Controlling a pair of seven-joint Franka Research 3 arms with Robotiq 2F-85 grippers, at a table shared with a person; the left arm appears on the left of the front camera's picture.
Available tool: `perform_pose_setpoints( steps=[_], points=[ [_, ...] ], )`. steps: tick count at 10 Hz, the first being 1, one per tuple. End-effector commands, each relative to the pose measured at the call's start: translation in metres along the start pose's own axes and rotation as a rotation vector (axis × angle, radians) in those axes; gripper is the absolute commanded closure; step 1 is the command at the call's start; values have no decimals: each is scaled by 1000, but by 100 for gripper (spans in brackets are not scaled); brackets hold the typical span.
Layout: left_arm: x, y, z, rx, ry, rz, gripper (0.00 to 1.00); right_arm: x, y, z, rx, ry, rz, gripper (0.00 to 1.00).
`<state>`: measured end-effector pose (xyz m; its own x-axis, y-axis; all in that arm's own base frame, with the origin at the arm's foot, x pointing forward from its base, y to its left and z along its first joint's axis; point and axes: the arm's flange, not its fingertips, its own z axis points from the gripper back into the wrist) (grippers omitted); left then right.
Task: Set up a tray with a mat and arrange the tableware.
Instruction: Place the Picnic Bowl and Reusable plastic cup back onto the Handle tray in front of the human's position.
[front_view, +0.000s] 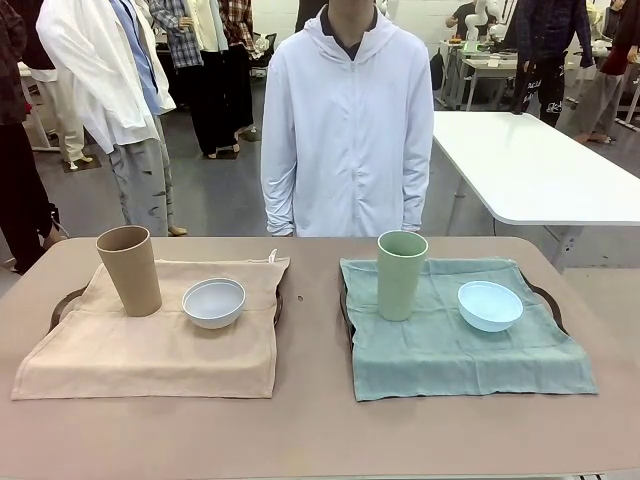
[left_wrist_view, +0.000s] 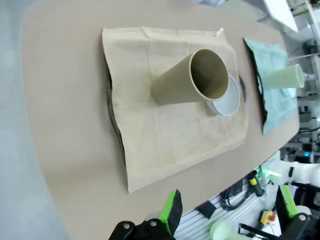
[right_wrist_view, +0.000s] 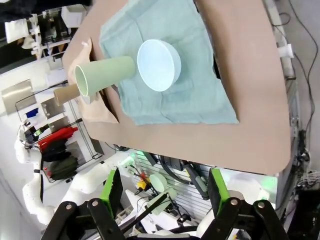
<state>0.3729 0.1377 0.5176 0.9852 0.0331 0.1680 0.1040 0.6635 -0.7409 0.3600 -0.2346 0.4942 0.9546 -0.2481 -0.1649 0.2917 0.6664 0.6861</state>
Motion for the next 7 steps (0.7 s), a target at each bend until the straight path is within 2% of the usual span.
perform_pose_setpoints(
  steps=[1, 3, 7],
  points=[
    [-1, -9, -3, -30, -25, -20, 0, -2, -10, -3, 90, 3, 20, 11],
    [2, -14, -11, -29, -22, -9, 0, -4, -16, 0, 117, -30, 4, 11],
    [1, -2, -14, -57, -20, 26, 0, -9, -11, 8, 197, -104, 6, 11]
  ],
)
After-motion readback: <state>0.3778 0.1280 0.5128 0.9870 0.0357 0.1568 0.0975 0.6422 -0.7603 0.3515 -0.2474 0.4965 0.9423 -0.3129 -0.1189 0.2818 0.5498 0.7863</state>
